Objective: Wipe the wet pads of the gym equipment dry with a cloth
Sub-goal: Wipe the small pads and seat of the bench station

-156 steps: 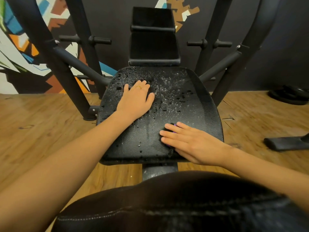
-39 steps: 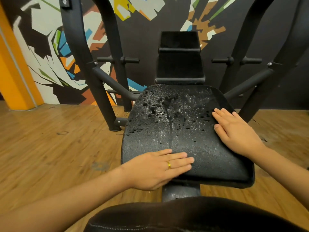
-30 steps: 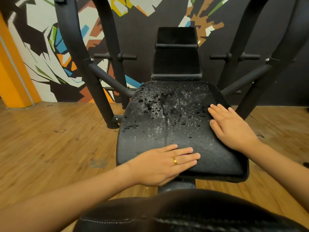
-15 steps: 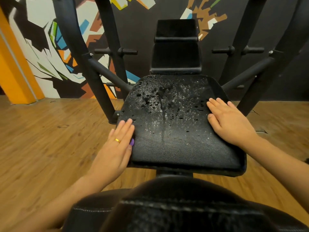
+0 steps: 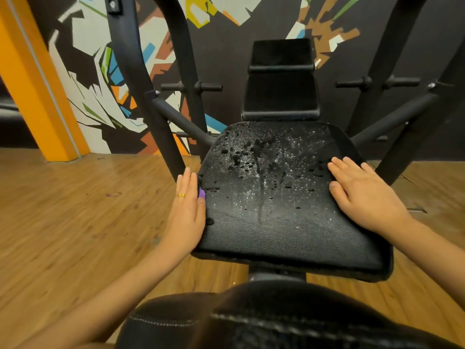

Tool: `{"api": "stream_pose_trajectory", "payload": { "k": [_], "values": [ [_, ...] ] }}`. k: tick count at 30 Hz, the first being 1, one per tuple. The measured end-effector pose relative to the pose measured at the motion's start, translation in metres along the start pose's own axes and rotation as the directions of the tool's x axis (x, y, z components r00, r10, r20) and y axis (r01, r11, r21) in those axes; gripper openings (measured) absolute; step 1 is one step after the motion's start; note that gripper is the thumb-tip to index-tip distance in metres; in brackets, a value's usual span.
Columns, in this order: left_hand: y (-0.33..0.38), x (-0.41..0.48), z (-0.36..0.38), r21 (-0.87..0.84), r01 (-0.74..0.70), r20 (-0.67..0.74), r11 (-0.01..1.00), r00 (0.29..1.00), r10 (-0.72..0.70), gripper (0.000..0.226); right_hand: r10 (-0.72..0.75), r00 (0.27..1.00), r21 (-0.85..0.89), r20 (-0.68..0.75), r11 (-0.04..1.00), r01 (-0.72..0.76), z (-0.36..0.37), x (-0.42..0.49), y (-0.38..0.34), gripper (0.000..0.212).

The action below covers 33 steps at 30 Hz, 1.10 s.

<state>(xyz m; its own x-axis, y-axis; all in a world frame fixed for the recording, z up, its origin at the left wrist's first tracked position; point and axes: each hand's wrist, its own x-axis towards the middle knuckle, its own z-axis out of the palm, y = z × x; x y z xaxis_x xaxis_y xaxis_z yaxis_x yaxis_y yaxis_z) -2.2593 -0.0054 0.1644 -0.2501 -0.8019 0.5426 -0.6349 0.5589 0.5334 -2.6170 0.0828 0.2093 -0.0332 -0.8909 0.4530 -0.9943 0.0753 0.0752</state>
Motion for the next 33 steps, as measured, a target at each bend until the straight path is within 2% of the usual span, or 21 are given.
{"api": "stream_pose_trajectory", "payload": {
  "k": [7, 15, 23, 29, 33],
  "values": [
    [-0.003, -0.036, -0.008, -0.068, -0.057, 0.031, 0.996, 0.998, 0.059, 0.058, 0.008, 1.0, -0.01, -0.004, 1.0, -0.008, 0.001, 0.0, 0.0, 0.076],
    [0.004, 0.055, -0.009, 0.067, -0.04, 0.112, 0.997, 0.993, 0.032, 0.054, 0.02, 1.0, -0.011, 0.0, 1.0, -0.02, 0.001, -0.001, -0.001, 0.075],
    [-0.003, 0.011, -0.008, 0.128, -0.134, 0.082, 0.983, 0.989, 0.124, 0.056, 0.029, 0.999, 0.005, 0.016, 1.0, -0.029, -0.003, -0.003, -0.003, 0.079],
    [0.003, 0.073, -0.006, 0.106, -0.006, 0.154, 0.994, 0.988, -0.01, 0.055, 0.027, 0.999, 0.031, 0.036, 0.999, -0.028, -0.004, -0.004, -0.003, 0.084],
    [0.004, 0.056, -0.009, 0.074, -0.003, 0.121, 0.997, 0.993, -0.006, 0.055, 0.029, 0.999, 0.033, 0.041, 0.999, -0.03, -0.004, -0.004, -0.001, 0.085]
  ]
}}
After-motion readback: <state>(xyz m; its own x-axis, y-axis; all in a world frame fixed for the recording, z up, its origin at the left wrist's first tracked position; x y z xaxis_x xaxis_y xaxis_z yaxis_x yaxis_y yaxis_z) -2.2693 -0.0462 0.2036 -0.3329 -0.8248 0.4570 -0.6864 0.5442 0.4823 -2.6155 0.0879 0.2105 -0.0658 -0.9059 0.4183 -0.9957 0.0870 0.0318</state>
